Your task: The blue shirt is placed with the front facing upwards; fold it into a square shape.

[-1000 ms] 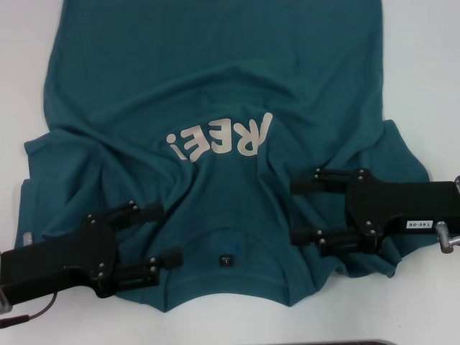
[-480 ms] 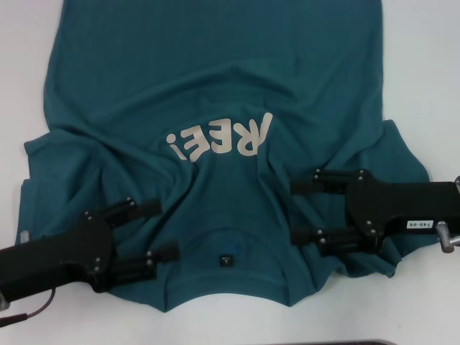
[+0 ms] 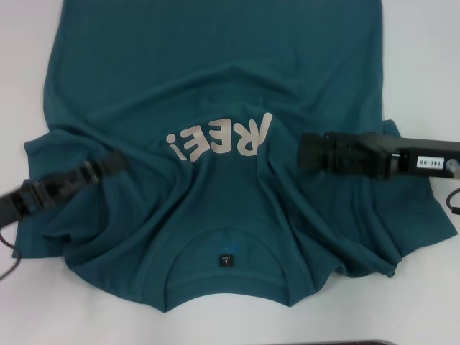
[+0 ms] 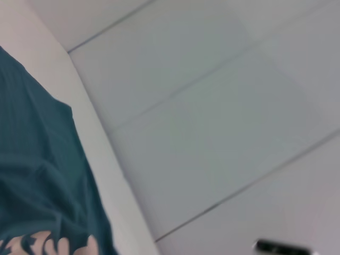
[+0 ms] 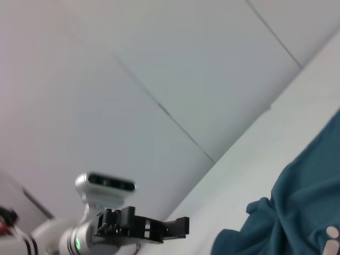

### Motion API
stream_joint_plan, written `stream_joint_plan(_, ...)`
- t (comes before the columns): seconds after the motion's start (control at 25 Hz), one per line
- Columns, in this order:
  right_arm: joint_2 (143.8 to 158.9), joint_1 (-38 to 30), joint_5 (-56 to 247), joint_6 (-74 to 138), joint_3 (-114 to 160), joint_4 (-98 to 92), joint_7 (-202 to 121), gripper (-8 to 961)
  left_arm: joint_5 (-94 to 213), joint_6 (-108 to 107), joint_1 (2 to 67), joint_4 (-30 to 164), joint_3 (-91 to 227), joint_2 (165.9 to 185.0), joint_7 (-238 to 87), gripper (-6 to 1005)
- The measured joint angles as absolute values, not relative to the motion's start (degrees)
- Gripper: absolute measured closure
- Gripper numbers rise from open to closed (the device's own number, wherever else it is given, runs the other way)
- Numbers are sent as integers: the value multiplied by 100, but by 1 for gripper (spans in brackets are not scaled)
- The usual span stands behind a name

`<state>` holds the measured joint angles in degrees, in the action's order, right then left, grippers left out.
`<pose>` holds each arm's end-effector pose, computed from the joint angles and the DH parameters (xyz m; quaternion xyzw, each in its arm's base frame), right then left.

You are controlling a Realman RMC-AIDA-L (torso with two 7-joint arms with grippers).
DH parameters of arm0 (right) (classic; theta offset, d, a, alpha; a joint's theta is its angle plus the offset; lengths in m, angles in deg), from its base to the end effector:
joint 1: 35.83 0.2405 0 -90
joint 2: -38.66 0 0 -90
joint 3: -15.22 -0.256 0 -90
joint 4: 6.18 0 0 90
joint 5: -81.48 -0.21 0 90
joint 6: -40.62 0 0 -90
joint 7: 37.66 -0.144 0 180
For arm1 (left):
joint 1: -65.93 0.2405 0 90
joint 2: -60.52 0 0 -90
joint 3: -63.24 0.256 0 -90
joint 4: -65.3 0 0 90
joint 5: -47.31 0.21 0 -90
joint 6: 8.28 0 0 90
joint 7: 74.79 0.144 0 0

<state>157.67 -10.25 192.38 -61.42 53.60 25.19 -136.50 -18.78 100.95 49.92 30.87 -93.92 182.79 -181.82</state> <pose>0.2673 0.2773 -0.0075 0.8489 -0.4094 -0.3335 0.0229 -0.3030 0.2249 0.0110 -0.7432 -0.5197 -0.4213 0.0061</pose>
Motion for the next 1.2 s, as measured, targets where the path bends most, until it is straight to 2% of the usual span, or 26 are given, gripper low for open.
stream_joint_plan(0.4, 15705, -719, 19266, -5842, 5318, 2485, -15850, 68, -1964, 10341, 4793, 3105, -9474, 18186, -19729, 125)
stream_joint_plan(0.76, 15661, -634, 19273, -5859, 5360, 2504, -16158, 69, -1939, 10226, 4759, 3164, -9445, 18062, -20071, 126)
stream_joint_plan(1.2, 15585, -677, 19284, -5267, 5342, 2526, -16096, 69, -1497, 9144, 4821, 3164, -9469, 17549, -20465, 126)
